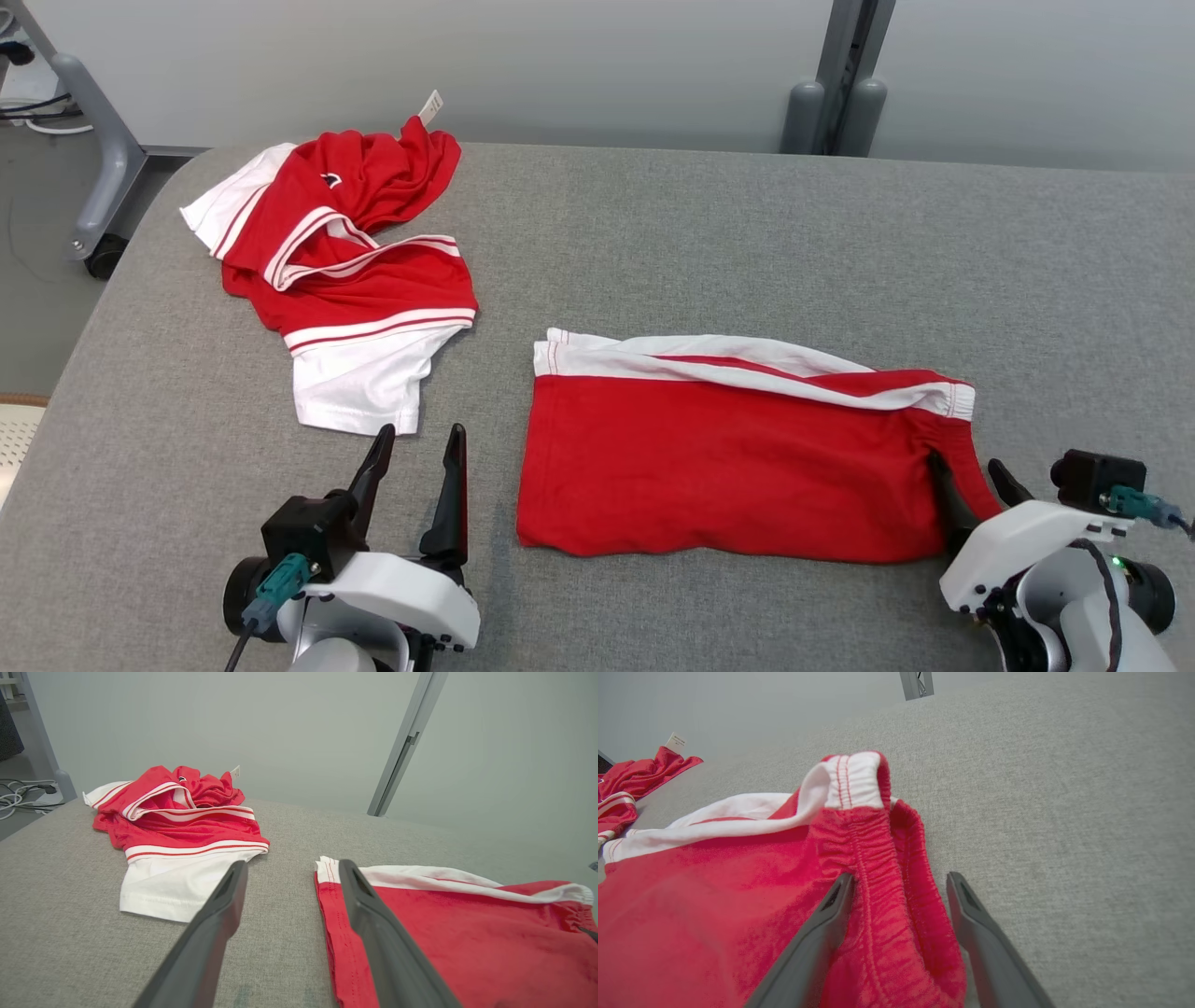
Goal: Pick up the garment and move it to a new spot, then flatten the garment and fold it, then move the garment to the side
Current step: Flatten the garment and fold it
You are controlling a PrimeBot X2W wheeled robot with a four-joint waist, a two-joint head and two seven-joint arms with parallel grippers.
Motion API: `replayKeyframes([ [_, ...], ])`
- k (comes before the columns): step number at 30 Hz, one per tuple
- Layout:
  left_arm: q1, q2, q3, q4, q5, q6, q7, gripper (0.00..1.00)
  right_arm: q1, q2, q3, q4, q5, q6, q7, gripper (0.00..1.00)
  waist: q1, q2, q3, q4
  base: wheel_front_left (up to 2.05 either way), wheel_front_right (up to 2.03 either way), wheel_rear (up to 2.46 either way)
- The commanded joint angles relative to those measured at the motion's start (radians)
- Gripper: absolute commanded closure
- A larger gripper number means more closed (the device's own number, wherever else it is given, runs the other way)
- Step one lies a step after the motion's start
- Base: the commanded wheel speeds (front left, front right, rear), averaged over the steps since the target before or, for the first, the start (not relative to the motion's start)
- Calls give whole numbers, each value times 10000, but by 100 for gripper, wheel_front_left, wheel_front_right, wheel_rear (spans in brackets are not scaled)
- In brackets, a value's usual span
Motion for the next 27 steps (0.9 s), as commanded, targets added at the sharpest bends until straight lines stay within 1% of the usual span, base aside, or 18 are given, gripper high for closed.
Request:
replayKeyframes([
  [1, 8, -16, 85, 43, 66, -47, -45, 0, -266, -170, 15, 241, 199, 2, 395, 0, 0, -1, 27, 35, 0, 0, 0],
  [6, 3, -137, 159, 126, 84, -152, -46, 0, -760, -491, 370, 861, 702, 2, 1789, 0, 0, -1, 68, 101, 0, 0, 0],
  [7, -4, -149, 175, 141, 91, -175, -46, 0, -803, -522, 464, 942, 847, 2, 2045, 7, 0, -1, 77, 110, 0, 0, 0],
  [8, -6, -152, 198, 166, 98, -195, -46, 0, -846, -574, 570, 994, 954, 2, 2264, 23, 0, -1, 86, 114, 0, 0, 0],
  [9, -15, -163, 214, 194, 107, -205, -46, 0, -893, -646, 676, 1036, 1030, 2, 2443, 35, 0, -1, 94, 117, 0, 0, 0],
  [10, -29, -183, 225, 219, 118, -208, -46, 0, -930, -705, 795, 1064, 1104, 2, 2583, 54, 0, -1, 102, 120, 0, 0, 0],
  [12, -59, -207, 243, 266, 139, -233, -46, 0, -977, -800, 972, 1114, 1381, 0, 2827, 64, 0, -1, 117, 125, 0, 0, 0],
  [13, -73, -221, 254, 284, 147, -254, -46, 0, -1002, -854, 1047, 1105, 1506, 0, 2896, 73, 0, -1, 125, 127, 0, 0, 0],
  [14, -84, -235, 266, 301, 157, -269, -47, 0, -1038, -905, 1123, 1077, 1616, 0, 2929, 93, 0, -1, 133, 126, 0, 0, 0],
  [15, -95, -249, 276, 321, 154, -289, -47, 0, -1072, -946, 1209, 1027, 1744, 0, 2995, 100, 0, -1, 141, 119, 0, 0, 0],
  [19, -89, -267, 324, 353, 160, -281, -47, 0, -1188, -1170, 1350, 756, 2256, 0, 3162, 100, 0, -1, 154, 43, 0, 0, 0],
  [24, -76, -335, 326, 388, 201, -351, -35, 0, -1277, -1923, 1564, 52, 2977, 0, 3691, 100, 0, -1, 140, -208, 0, 0, 0],
  [27, -79, -399, 311, 404, 219, -399, -35, 0, -1270, -2517, 1491, -340, 3236, 0, 4118, 100, 0, -1, 128, -382, 0, 0, 0],
])
